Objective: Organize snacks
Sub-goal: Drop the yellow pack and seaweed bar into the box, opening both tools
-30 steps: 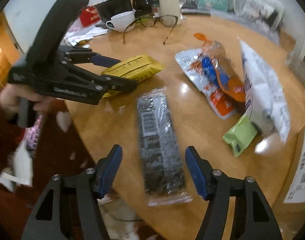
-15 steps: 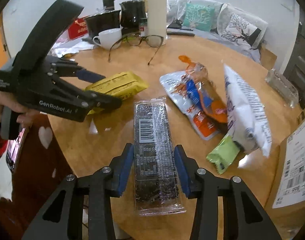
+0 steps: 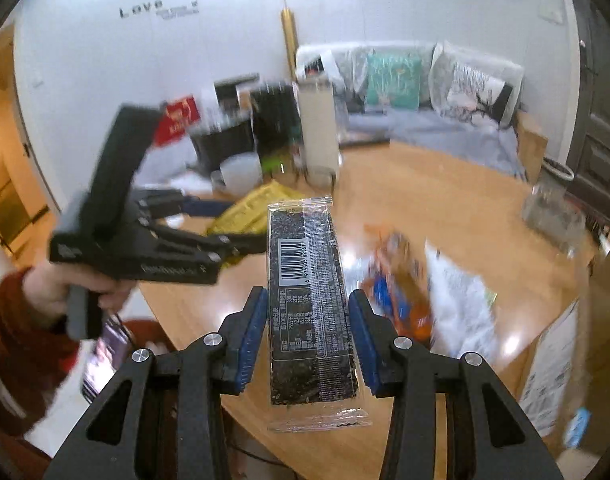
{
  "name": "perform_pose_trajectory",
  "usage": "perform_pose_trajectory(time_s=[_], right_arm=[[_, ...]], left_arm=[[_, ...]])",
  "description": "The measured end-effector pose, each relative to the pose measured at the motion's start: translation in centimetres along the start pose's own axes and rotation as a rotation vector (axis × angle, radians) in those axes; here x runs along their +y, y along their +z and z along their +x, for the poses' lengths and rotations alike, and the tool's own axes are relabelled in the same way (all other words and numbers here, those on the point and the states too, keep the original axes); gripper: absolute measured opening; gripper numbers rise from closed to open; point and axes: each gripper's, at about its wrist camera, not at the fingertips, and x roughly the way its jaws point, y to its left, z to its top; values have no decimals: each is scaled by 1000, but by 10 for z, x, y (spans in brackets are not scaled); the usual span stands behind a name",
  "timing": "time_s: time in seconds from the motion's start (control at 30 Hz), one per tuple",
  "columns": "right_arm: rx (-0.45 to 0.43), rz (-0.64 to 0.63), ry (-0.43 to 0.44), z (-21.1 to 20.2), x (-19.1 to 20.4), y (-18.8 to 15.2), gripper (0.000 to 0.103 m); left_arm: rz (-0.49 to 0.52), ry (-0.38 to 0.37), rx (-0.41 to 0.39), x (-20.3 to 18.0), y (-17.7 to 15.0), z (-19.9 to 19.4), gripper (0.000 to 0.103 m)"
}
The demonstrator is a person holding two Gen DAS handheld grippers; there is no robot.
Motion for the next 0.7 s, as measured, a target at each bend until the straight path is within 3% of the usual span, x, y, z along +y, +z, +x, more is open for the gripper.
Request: perform_pose_trajectory(time_s=[0.13, 0.3, 0.5, 0.6, 0.7], right_arm=[[-81, 8, -13, -38, -4, 29, 38], [-152, 29, -118, -91, -27, 46, 38], [-181, 103, -281, -144, -79, 30, 38], [-162, 164, -333, -162, -113, 14, 38], [-127, 220, -374, -168, -143, -3, 38]], left_arm=[[32, -54, -70, -17, 30, -22, 66], [99, -135, -140, -62, 70, -38, 66], [178, -257, -173, -125, 107, -45, 66], [205, -348, -167, -159, 126, -44, 66], [275, -372, -162, -201, 137, -39, 66]])
